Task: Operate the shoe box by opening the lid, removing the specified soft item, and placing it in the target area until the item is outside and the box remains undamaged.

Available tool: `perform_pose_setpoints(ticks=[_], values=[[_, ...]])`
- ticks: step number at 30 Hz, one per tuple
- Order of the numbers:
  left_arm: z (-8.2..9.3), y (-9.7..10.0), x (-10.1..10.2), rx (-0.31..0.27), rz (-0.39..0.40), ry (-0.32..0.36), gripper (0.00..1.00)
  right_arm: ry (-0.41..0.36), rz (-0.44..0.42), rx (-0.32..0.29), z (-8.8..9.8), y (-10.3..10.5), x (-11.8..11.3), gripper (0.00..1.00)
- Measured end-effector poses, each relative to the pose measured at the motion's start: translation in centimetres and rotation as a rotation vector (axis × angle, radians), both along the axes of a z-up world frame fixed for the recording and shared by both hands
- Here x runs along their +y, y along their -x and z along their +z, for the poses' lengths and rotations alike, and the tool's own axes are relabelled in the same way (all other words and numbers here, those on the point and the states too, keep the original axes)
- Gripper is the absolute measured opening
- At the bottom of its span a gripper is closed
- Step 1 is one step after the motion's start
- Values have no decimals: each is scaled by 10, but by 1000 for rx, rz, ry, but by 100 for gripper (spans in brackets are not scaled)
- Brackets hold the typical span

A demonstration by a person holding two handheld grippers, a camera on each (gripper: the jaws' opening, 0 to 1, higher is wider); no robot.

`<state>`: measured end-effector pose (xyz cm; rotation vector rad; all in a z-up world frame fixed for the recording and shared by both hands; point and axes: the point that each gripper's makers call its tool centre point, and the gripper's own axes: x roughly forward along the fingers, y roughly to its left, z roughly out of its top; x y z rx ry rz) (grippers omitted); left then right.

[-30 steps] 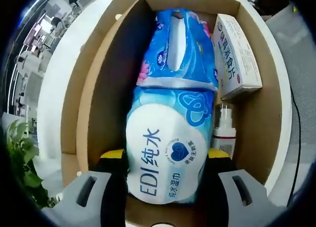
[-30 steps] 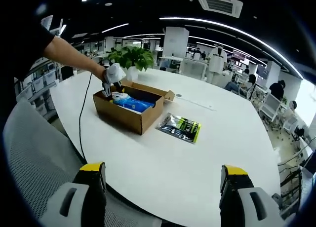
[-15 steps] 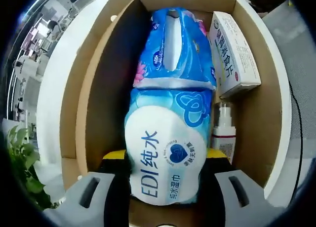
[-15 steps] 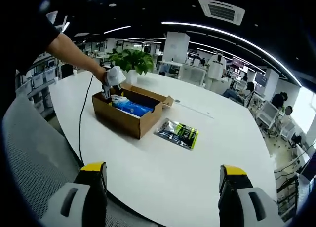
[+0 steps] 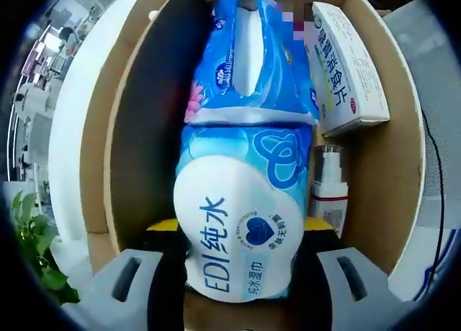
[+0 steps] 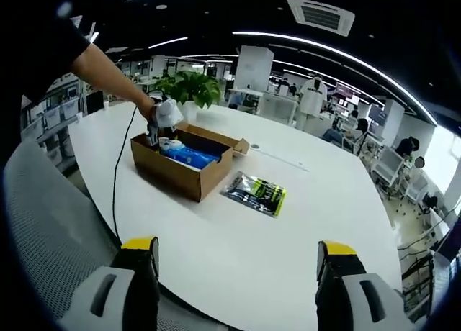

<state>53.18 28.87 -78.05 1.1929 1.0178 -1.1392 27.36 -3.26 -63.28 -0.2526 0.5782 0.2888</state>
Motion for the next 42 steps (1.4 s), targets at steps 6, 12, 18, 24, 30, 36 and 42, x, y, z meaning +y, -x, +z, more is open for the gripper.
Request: perform_pose_setpoints(ticks=[6, 12, 18, 24, 30, 36, 42], values=[[0, 0, -1, -12, -8, 23, 59, -10, -3, 4, -1, 0, 0, 87], [0, 1, -2, -27, -18, 36, 58, -1, -7, -2, 0, 0, -2, 87], [2, 2, -2, -48, -28, 18, 55, 4, -16, -13, 2, -1, -4, 87], [6, 0, -3, -55, -18, 0, 52, 9, -15, -22, 4, -2, -5, 88], [14, -3, -2, -61, -16, -3, 46, 15, -14, -31, 6, -2, -4, 88], [24, -6, 0, -70, -2, -2, 39, 17, -21, -42, 7, -3, -6, 88], [32, -7, 1, -78, 19, 7, 32, 21, -28, -48, 9, -4, -7, 88]])
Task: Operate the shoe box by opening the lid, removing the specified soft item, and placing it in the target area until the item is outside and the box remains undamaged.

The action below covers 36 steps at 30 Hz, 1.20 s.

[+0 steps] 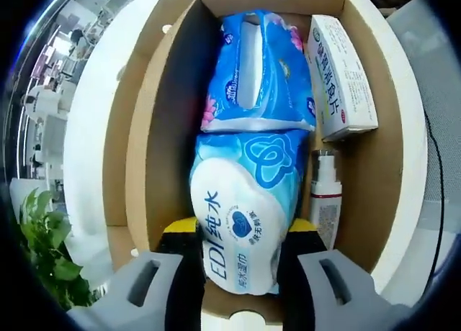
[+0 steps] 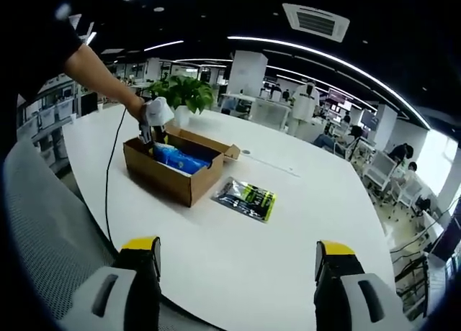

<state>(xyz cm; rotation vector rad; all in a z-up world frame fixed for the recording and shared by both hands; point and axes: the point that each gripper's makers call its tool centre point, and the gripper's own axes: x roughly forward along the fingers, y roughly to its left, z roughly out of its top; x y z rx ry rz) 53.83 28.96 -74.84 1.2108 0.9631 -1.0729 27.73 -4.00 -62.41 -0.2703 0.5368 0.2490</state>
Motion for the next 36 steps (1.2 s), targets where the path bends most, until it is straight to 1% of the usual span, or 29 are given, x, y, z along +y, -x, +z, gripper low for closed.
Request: perform_pose_setpoints(ticks=[7, 13, 16, 20, 24, 29, 32, 36], values=[[5, 5, 0, 12, 28, 4, 28, 4, 3, -13, 2, -1, 0, 88], [8, 13, 3, 24, 58, 23, 28, 5, 2, -20, 4, -1, 0, 88], [13, 15, 4, 16, 63, 37, 28, 4, 10, -18, 3, 0, 1, 88], [22, 17, 2, 4, 75, 67, 28, 5, 19, -14, 3, 0, 3, 89], [33, 20, -1, -1, 77, 74, 29, 3, 20, -13, 2, 0, 3, 89], [45, 24, -1, 10, 90, 66, 29, -1, 22, -11, 2, 0, 4, 89], [50, 23, -2, -12, 93, 47, 29, -3, 18, -16, 3, 0, 3, 89], [60, 21, -1, -24, 109, 48, 29, -3, 16, -20, 4, 0, 3, 89]])
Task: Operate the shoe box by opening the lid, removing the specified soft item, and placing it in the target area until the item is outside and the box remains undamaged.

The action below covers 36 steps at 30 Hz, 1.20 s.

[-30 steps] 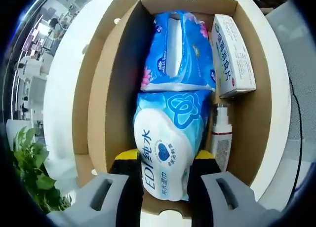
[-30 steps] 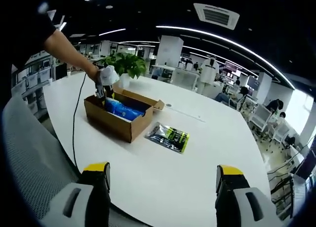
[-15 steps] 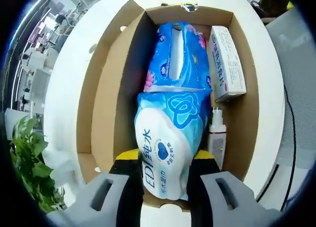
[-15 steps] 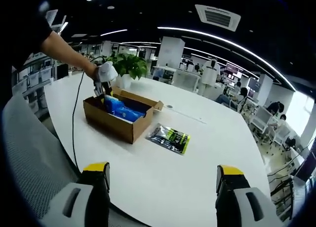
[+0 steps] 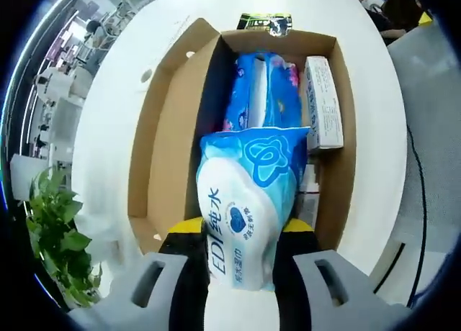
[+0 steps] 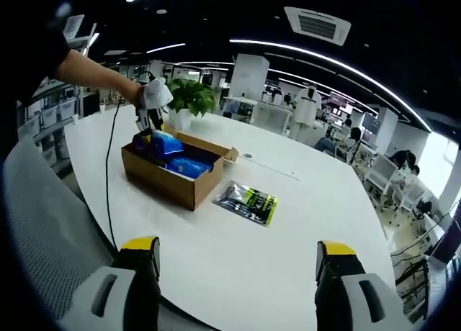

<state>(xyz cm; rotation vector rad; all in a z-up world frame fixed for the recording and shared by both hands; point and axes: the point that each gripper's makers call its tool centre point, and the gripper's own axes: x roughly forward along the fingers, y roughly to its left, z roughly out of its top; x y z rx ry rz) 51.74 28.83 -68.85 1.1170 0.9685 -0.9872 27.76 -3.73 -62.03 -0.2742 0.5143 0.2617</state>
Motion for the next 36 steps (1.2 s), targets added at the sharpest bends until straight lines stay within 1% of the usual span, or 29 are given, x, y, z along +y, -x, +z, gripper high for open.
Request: perform_pose_setpoints(ticks=[5, 15, 19, 24, 30, 36], values=[[6, 2, 1, -5, 1, -3, 29, 0, 5, 1, 0, 0, 1, 89], [23, 4, 3, -18, 42, 5, 29, -16, 3, 1, 1, -1, 3, 92], [33, 6, 3, -27, 44, 7, 30, -19, 0, 2, 0, -1, 2, 92], [40, 8, 4, -35, 43, 2, 30, -16, -2, 2, 0, -1, 2, 92], [55, 11, 1, -43, 38, 17, 30, -19, -5, 2, 0, -1, 2, 92], [72, 8, -2, -55, 27, 14, 30, -22, -5, 4, 0, -1, 2, 93]])
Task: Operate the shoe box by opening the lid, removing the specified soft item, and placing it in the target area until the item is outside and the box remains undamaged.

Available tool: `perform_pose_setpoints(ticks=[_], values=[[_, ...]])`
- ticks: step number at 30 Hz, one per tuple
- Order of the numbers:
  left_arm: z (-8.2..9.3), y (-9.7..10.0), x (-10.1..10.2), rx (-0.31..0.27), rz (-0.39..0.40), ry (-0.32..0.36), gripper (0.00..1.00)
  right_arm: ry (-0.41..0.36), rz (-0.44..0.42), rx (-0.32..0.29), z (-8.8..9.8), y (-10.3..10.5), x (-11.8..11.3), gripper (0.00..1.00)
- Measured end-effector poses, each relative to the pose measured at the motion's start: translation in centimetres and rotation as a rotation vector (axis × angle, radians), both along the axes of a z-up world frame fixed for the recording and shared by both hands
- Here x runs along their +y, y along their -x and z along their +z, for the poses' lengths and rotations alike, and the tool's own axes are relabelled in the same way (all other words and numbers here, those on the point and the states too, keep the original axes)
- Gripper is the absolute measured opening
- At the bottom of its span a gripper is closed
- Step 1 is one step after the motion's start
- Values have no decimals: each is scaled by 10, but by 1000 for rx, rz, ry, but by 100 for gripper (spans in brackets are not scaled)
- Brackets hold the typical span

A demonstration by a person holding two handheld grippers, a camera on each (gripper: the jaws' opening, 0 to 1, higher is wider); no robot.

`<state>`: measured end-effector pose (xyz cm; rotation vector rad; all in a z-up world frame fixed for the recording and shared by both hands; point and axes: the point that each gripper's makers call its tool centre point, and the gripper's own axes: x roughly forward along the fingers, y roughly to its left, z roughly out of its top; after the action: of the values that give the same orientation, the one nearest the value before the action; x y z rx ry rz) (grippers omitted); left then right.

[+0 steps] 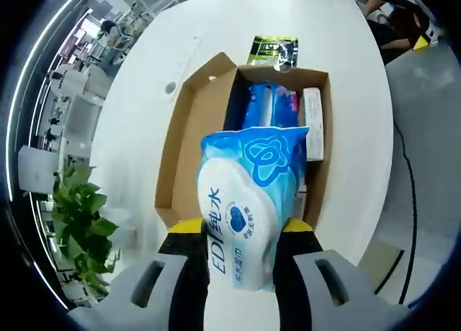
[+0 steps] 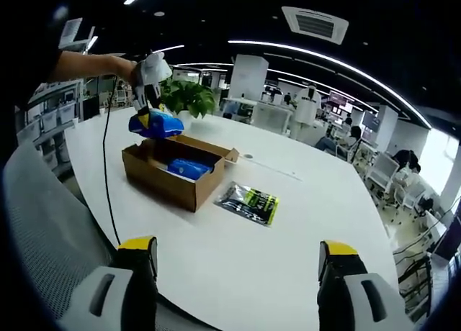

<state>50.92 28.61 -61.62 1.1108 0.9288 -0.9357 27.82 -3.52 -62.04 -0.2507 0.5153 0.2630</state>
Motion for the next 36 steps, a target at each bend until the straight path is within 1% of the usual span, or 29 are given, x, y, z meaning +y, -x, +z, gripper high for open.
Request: perform_pose_setpoints(ticks=[7, 15, 19, 30, 36], values=[[14, 2, -11, 1, -18, 11, 30, -5, -2, 1, -1, 0, 0, 95], [23, 3, -24, 8, -37, 8, 30, -8, -8, -1, 0, 0, -1, 96], [27, 2, -36, 10, -46, 17, 30, -11, -13, -4, 1, 0, -2, 96], [32, 1, -68, 20, -84, 19, 30, -28, -20, -14, 3, -1, -2, 97], [36, 3, -85, 25, -106, 23, 30, -38, -26, -15, 4, -1, -2, 97]])
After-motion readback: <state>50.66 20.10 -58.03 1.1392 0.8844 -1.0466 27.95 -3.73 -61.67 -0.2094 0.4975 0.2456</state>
